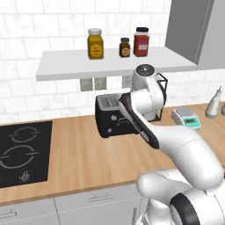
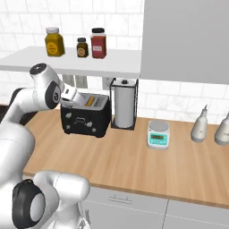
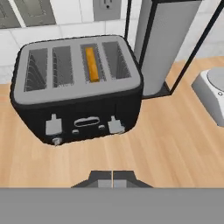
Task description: Start the toaster. Once the lever pops up, take the bread to the plate on the dining counter.
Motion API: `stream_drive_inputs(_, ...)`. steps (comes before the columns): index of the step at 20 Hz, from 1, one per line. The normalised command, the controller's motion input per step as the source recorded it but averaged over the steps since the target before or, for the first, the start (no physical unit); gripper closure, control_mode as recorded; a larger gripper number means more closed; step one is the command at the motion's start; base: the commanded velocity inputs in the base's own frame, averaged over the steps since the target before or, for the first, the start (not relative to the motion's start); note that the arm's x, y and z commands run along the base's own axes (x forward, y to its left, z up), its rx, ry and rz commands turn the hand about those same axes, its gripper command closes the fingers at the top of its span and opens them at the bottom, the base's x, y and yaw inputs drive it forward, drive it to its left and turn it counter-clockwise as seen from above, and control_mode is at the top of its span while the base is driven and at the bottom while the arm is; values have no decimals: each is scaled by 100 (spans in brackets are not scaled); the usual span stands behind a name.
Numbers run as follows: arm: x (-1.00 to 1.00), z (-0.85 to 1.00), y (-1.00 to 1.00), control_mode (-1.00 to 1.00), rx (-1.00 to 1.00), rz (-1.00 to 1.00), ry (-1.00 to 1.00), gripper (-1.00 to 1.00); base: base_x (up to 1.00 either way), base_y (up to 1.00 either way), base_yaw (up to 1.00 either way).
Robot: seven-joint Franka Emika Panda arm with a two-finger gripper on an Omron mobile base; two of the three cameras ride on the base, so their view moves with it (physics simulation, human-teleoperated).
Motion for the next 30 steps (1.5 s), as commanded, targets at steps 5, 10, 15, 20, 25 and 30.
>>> stream_drive_inputs(5, 6, 0, -10, -100, -7, 11, -13, 100, 0, 0, 0)
stream_drive_inputs(10, 37, 2, -13, -100, -3, 15, -3, 100, 0, 0, 0)
stream_drive_inputs(15, 66, 0, 2, -100, -2, 4, 0, -100, 0, 0, 0)
stream_drive_inputs(20, 67, -8, 3, -100, -4, 0, -1, -100, 0, 0, 0)
stream_drive_inputs(25, 46, -22, 6, -100, -6, -3, -5, -100, 0, 0, 0)
stream_drive_inputs(30, 16, -20, 13, -100, 0, -2, -1, -100, 0, 0, 0)
